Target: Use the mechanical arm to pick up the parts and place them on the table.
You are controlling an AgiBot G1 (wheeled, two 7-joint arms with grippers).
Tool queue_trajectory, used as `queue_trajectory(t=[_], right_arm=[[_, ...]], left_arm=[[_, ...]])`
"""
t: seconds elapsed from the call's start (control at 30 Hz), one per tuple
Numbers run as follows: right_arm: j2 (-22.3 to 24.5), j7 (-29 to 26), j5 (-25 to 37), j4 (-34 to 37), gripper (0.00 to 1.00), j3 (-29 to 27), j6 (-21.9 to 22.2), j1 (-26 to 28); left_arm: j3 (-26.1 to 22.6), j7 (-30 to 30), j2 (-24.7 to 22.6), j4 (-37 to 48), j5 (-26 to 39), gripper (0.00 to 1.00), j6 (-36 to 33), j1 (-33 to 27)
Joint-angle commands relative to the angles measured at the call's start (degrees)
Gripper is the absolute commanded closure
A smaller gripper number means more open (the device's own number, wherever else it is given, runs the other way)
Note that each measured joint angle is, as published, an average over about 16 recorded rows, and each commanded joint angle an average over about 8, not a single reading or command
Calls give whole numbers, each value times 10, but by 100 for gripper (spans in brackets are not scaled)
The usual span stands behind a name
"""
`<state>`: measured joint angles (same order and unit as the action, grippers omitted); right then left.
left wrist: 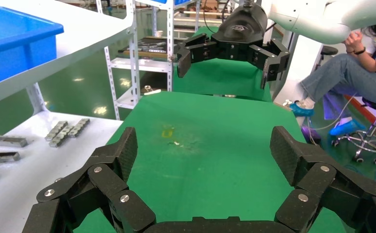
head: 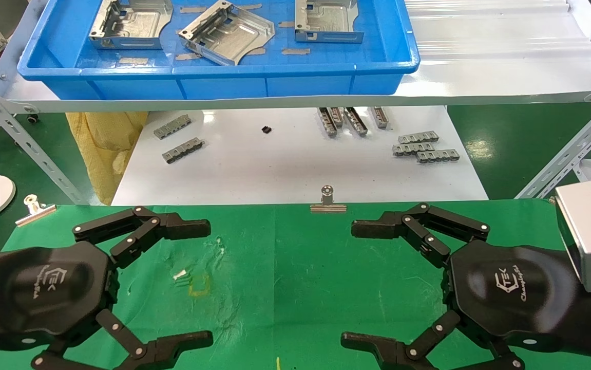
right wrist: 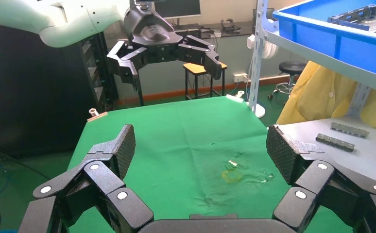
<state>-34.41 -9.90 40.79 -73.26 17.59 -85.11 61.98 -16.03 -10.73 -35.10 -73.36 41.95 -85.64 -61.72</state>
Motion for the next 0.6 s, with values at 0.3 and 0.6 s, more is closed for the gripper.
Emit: queue_trajectory(t=[0.3, 0.6], right_arm=[[0, 0, 0, 0, 0, 0, 0, 0], [0, 0, 0, 0, 0, 0, 0, 0]], left_arm=[[0, 0, 0, 0, 0, 0, 0, 0], [0, 0, 0, 0, 0, 0, 0, 0]])
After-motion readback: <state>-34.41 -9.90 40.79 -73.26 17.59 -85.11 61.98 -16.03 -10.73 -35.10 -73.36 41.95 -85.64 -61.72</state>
